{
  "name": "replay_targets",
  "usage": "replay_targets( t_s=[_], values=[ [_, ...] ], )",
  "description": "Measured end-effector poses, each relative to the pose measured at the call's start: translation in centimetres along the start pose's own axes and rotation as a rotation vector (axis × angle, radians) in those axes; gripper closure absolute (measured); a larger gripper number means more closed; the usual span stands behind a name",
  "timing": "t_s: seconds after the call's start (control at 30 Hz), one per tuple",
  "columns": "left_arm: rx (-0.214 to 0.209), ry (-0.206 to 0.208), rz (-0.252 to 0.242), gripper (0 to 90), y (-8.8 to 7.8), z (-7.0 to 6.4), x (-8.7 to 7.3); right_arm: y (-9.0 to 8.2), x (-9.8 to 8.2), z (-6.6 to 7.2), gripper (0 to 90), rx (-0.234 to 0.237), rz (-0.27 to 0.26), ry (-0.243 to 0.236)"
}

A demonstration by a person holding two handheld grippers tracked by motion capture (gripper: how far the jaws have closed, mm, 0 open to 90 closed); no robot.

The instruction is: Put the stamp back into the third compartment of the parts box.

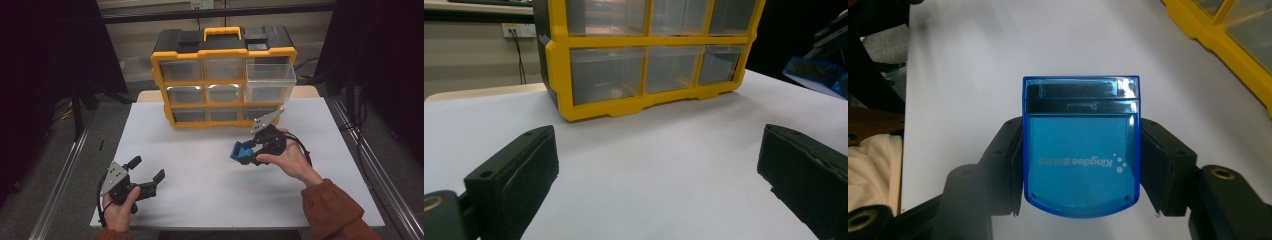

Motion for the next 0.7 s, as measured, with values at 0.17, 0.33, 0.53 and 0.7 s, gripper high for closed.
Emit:
replay_targets(
  t_s=[0.17,0.33,0.53,0.7],
  values=[
    [0.008,-0.011,-0.009,3.2,-0.1,0.2,0.2,-1.2,0.6,0.1,42.3,-0.005,-0.027,0.000],
    [0.016,-0.013,-0.019,3.2,-0.1,0.2,0.3,-3.1,2.1,0.5,42.3,-0.025,-0.029,-0.025],
    [0.016,0.006,-0.014,3.2,-0.1,0.2,0.2,-4.6,3.5,0.6,42.3,-0.061,-0.050,-0.050],
    [0.001,0.017,-0.012,3.6,0.2,-0.1,0.1,-6.3,5.0,0.4,42.3,-0.058,-0.081,-0.087]
  ],
)
Point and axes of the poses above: each handheld gripper's, and its own axes: y roughly forward along the jaws, x roughly out of its top, z roughly to its left, the point moved 7 cm from there along y, roughly forward along the jaws, and after that the axes turned 3 degrees about -y, right-handed, at the moved point
